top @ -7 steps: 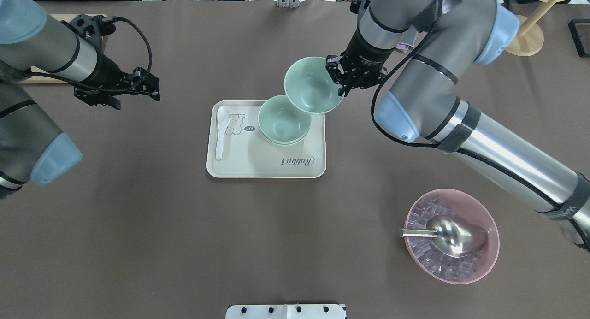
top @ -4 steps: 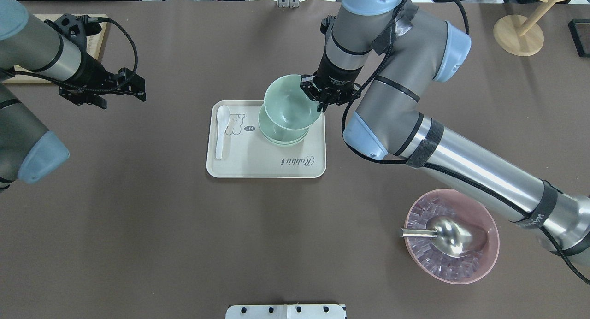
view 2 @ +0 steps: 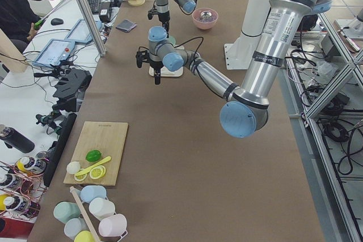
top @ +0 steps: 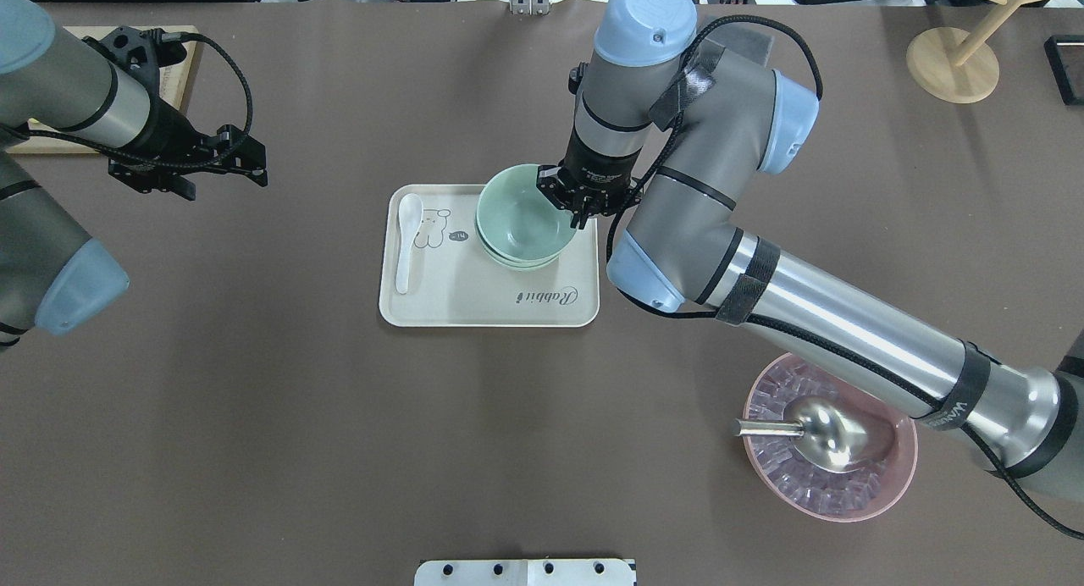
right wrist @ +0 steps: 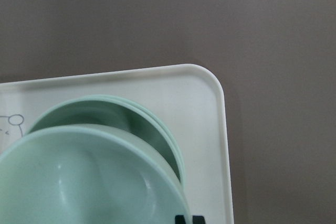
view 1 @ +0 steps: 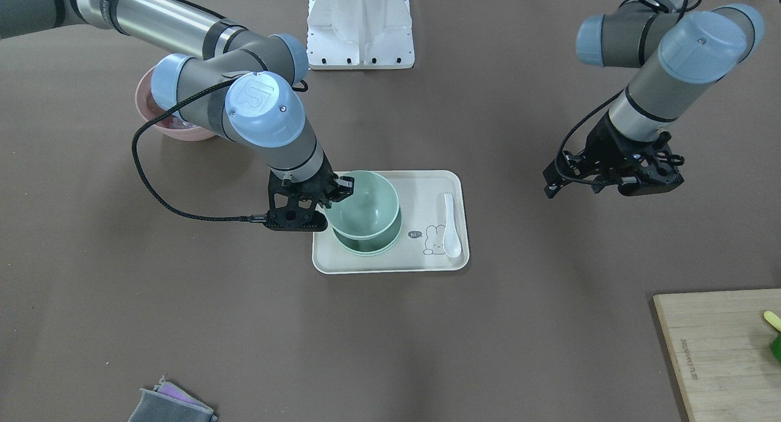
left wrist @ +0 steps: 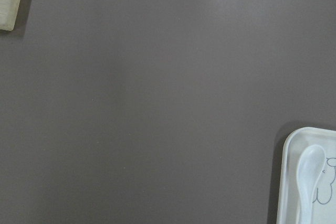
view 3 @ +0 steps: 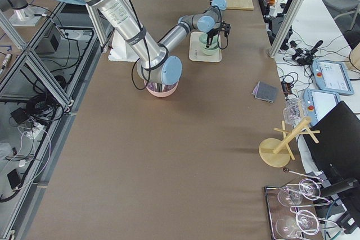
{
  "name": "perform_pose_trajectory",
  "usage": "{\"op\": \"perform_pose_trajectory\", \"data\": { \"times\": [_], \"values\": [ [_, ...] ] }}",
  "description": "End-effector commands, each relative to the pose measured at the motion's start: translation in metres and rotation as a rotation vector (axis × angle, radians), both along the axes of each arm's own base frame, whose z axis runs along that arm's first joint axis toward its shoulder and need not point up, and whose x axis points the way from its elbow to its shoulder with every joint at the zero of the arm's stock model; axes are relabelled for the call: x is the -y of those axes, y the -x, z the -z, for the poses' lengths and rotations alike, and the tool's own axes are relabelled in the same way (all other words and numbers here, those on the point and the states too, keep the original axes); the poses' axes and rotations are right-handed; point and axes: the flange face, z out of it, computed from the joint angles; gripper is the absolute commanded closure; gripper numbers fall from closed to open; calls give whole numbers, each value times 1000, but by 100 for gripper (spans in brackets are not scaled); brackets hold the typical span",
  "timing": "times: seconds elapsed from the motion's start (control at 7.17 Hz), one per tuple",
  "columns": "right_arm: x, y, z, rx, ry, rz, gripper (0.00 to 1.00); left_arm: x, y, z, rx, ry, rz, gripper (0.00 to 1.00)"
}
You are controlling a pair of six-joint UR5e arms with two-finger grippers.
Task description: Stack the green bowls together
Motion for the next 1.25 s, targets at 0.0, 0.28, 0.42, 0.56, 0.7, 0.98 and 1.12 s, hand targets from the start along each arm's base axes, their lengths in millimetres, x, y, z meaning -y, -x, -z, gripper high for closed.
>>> {"op": "perform_pose_trajectory", "data": {
  "times": [0.0,0.28,0.42,0.56,0.7,0.98,1.12],
  "values": [
    [3,10,-9,5,7,-6,100,0,-2,1,-1,-2,-2,2],
    [5,14,-6,5,13,-9,100,1,-4,-1,3,3,-4,2],
    [7,14,-1,13,8,-15,100,1,-5,0,2,3,-5,2],
    [8,16,-3,11,6,-16,100,1,-6,0,2,3,-5,2],
    [12,18,-6,6,-6,-29,100,1,-6,0,2,5,-3,2],
    [20,25,-22,2,-11,-36,100,2,-8,0,1,13,-1,2],
    [20,25,-22,4,-10,-36,100,4,-9,5,-4,8,0,2]
  ]
}}
